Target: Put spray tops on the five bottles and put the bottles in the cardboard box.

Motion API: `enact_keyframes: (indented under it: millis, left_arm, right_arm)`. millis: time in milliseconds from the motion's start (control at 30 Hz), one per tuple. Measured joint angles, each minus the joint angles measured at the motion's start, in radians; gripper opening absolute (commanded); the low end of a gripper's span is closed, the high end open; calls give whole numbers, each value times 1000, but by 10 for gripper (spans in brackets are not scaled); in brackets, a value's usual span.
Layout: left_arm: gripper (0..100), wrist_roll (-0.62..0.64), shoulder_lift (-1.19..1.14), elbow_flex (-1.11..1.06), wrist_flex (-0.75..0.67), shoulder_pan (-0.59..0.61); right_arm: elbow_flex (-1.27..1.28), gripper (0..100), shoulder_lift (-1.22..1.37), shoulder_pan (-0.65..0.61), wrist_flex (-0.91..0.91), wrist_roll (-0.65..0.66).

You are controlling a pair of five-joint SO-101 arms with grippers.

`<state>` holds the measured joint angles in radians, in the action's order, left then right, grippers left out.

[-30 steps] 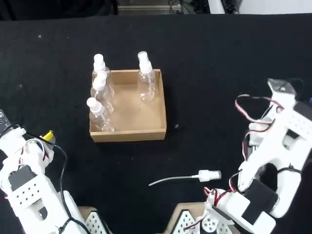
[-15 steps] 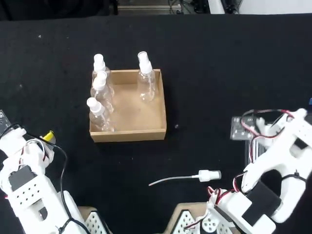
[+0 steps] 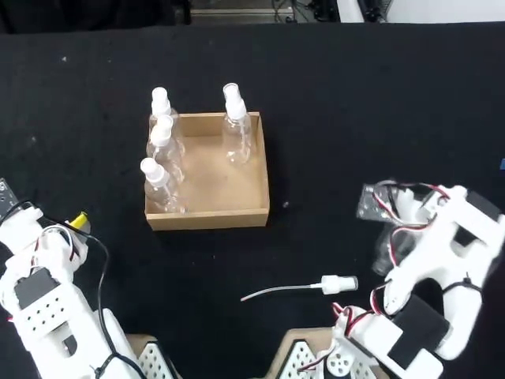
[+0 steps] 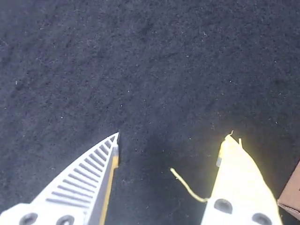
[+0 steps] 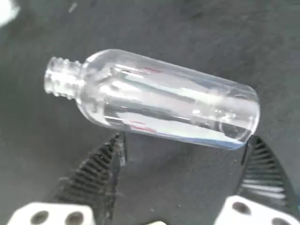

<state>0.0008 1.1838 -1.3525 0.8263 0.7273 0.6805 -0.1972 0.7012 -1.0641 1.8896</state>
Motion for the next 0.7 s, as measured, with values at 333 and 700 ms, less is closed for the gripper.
enact_keyframes:
  millis: [333,700]
  left_arm:
    - [303,0,0,0,0,0]
    - [303,0,0,0,0,0]
  right_arm:
    - [0,361,0,-57,38,35]
    - [0,361,0,-135,38,184]
